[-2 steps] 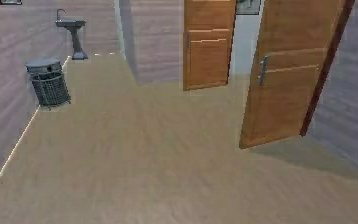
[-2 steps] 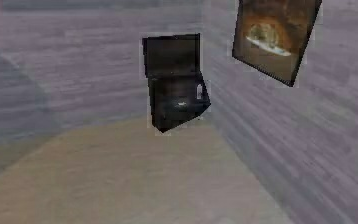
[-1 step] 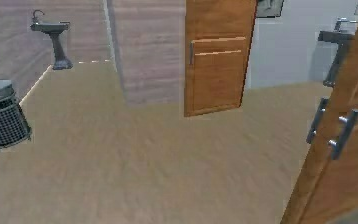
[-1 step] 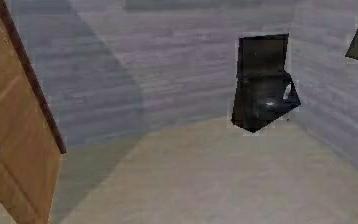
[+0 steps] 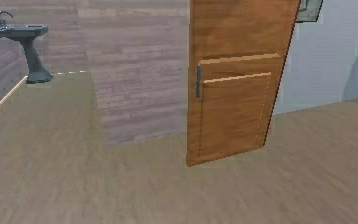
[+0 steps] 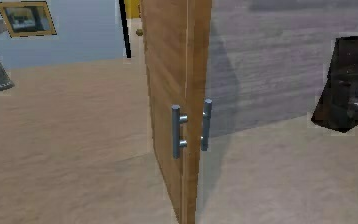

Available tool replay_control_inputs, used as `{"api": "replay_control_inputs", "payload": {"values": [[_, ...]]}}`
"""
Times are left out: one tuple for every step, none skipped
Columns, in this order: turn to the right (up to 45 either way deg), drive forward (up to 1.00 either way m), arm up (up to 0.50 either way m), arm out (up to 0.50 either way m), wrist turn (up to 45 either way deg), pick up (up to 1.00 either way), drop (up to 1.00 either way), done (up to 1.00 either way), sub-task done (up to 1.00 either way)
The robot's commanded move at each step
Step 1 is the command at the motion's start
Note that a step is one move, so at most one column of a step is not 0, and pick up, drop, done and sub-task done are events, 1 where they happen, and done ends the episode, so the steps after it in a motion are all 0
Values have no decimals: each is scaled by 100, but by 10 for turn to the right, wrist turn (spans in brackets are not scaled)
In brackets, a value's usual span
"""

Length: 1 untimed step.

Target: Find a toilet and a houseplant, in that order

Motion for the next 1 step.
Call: {"api": "replay_control_inputs", "payload": {"values": [[210, 0, 0, 0, 0, 0, 0, 0, 0]]}}
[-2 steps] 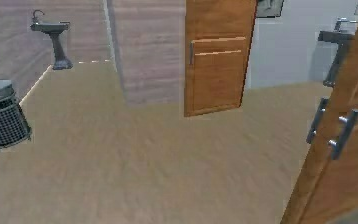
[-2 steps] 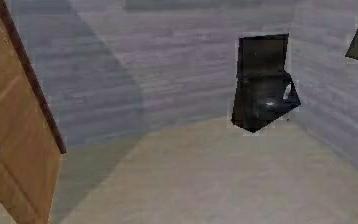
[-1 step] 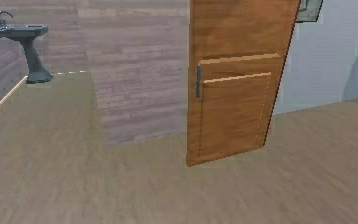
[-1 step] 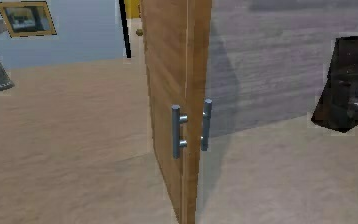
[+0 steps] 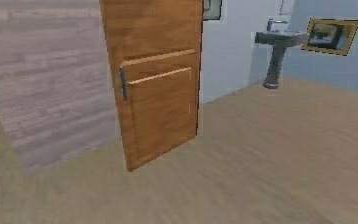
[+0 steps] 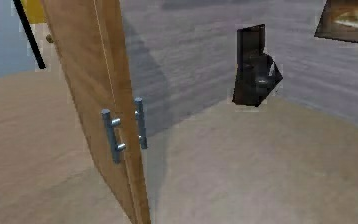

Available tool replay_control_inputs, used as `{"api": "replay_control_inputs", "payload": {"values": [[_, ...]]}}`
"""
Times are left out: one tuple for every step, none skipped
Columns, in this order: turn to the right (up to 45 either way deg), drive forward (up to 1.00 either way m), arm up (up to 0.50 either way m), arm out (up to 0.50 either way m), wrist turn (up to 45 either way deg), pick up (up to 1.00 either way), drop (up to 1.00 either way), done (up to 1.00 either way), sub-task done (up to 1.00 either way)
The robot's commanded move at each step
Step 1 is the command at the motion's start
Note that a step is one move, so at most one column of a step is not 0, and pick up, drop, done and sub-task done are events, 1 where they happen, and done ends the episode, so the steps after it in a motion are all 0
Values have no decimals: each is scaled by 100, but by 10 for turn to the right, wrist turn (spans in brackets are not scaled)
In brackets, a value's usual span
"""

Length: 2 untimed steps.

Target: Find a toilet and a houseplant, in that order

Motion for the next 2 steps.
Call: {"api": "replay_control_inputs", "payload": {"values": [[0, 50, 0, 0, 0, 0, 0, 0, 0], [450, 0, 0, 0, 0, 0, 0, 0, 0]]}}
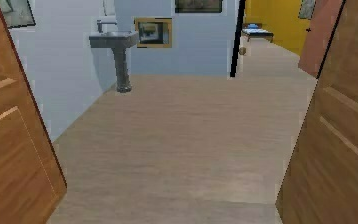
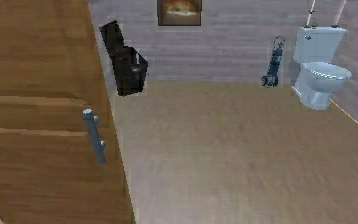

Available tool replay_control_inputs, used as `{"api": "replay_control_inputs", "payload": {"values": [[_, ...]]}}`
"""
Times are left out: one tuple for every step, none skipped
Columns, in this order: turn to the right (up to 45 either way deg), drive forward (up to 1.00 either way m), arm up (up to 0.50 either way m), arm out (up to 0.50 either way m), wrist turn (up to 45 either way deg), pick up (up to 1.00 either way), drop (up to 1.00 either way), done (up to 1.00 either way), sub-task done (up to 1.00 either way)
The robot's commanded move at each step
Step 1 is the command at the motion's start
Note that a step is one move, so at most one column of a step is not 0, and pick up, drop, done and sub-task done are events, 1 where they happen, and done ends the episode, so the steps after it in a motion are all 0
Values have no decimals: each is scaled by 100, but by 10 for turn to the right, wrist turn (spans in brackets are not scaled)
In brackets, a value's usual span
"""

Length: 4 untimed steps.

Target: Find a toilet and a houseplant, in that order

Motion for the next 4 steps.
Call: {"api": "replay_control_inputs", "payload": {"values": [[90, 0, 0, 0, 0, 0, 0, 0, 0], [0, 100, 0, 0, 0, 0, 0, 0, 0], [0, 50, 0, 0, 0, 0, 0, 0, 0], [180, 0, 0, 0, 0, 0, 0, 0, 0]]}}
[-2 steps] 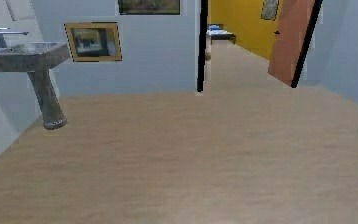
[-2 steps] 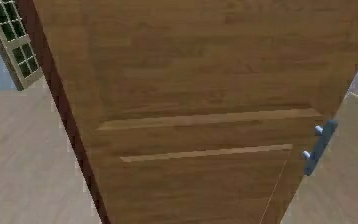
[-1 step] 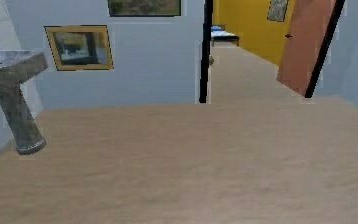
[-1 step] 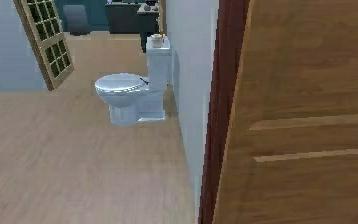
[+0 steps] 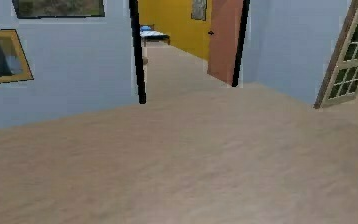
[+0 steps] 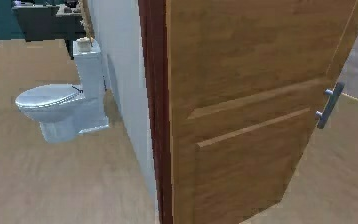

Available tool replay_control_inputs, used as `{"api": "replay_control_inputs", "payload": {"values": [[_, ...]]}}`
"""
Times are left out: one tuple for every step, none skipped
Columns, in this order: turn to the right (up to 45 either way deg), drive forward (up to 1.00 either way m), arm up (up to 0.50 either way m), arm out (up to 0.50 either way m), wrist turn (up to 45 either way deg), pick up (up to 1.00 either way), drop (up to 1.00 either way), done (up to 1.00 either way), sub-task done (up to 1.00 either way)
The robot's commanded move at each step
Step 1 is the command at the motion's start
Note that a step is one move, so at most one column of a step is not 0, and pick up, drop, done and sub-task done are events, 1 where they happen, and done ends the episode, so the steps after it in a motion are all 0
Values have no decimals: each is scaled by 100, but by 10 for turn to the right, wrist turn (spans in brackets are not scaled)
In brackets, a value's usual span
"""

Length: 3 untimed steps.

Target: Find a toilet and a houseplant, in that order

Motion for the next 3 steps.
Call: {"api": "replay_control_inputs", "payload": {"values": [[0, 100, 0, 0, 0, 0, 0, 0, 0], [0, 100, 0, 0, 0, 0, 0, 0, 0], [30, 0, 0, 0, 0, 0, 0, 0, 0]]}}
